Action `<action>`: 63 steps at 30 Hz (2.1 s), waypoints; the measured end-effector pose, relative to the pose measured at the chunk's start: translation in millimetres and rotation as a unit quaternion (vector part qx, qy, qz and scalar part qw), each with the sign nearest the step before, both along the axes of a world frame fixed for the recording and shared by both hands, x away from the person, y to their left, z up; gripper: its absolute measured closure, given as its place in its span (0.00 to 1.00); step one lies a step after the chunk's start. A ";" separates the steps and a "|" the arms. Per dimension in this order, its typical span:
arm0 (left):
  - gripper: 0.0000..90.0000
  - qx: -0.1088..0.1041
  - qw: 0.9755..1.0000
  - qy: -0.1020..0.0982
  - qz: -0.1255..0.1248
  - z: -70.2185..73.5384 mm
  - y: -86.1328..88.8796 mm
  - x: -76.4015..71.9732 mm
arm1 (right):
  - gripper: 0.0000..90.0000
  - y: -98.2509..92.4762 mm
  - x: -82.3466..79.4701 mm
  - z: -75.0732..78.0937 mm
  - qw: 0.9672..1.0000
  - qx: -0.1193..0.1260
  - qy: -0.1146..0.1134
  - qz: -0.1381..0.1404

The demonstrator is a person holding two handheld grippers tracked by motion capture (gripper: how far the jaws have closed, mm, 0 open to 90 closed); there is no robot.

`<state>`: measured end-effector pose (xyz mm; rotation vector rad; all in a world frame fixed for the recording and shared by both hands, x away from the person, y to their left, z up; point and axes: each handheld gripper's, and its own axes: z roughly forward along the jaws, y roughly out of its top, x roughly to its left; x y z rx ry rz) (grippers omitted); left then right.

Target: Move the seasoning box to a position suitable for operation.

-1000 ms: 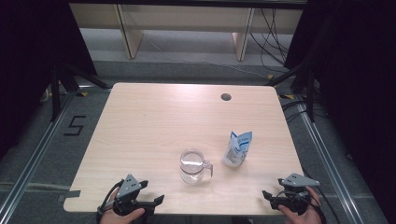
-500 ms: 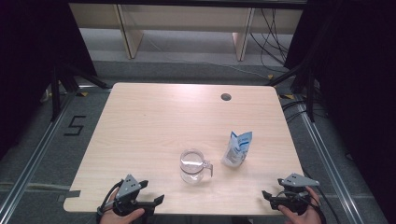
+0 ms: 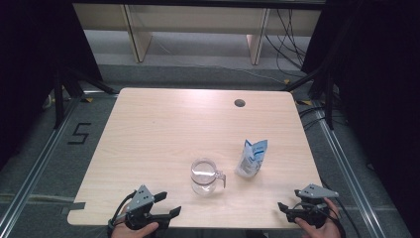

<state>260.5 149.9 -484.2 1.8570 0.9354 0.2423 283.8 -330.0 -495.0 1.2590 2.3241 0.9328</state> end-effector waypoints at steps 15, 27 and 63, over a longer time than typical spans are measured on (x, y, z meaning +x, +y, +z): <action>0.84 -0.005 0.997 -0.049 -0.061 29.2 -54.1 10.3 | 0.24 -0.5 0.0 -0.5 1.000 0.006 0.007 -0.008; 0.99 -0.003 0.996 -0.054 -0.065 46.3 -82.4 29.7 | 0.24 -0.8 2.2 -2.6 1.000 0.002 -0.010 0.001; 0.99 0.053 0.997 -0.027 -0.051 49.8 -135.1 93.4 | 0.24 3.7 -0.9 -1.4 1.000 0.011 0.013 -0.010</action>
